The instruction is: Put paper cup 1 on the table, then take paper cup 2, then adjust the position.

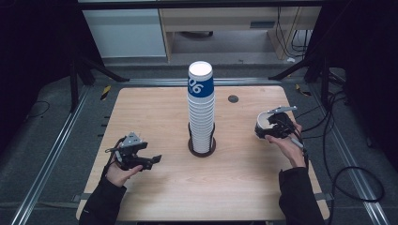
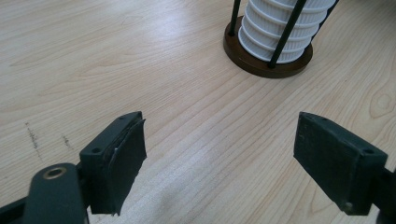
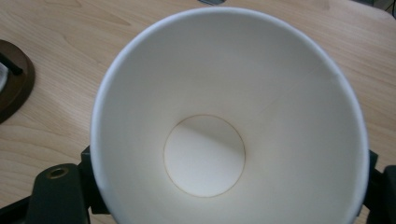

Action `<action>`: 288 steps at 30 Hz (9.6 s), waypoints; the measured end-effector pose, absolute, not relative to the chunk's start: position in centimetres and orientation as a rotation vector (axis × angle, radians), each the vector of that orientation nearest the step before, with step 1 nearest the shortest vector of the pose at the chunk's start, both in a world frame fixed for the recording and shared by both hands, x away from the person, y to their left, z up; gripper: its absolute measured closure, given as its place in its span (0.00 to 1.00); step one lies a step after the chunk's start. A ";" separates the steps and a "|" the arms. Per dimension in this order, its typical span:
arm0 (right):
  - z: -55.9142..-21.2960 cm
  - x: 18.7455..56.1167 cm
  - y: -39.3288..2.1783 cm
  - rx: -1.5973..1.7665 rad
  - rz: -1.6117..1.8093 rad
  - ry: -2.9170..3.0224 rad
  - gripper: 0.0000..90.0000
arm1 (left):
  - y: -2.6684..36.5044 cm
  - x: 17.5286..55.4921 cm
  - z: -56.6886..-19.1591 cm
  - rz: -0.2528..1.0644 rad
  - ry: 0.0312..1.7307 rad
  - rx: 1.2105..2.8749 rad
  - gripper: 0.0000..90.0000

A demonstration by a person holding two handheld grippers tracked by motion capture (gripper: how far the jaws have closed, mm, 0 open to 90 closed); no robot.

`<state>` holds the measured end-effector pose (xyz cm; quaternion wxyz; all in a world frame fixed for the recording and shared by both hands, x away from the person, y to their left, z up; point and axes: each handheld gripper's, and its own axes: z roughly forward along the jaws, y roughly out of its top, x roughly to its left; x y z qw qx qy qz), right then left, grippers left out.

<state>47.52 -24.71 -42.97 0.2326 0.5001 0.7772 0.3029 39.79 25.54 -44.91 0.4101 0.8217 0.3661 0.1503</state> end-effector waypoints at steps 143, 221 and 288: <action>-26.3 44.5 -8.0 0.803 1.649 1.969 0.06 | 24.8 39.6 -45.1 0.352 0.873 2.104 0.18; -20.3 41.5 -10.8 0.717 1.586 1.811 0.23 | 24.9 39.4 -44.8 0.359 0.867 2.097 0.19; -37.2 37.5 -14.2 0.461 1.453 2.395 0.23 | 23.3 37.9 -43.2 0.304 0.720 2.119 0.20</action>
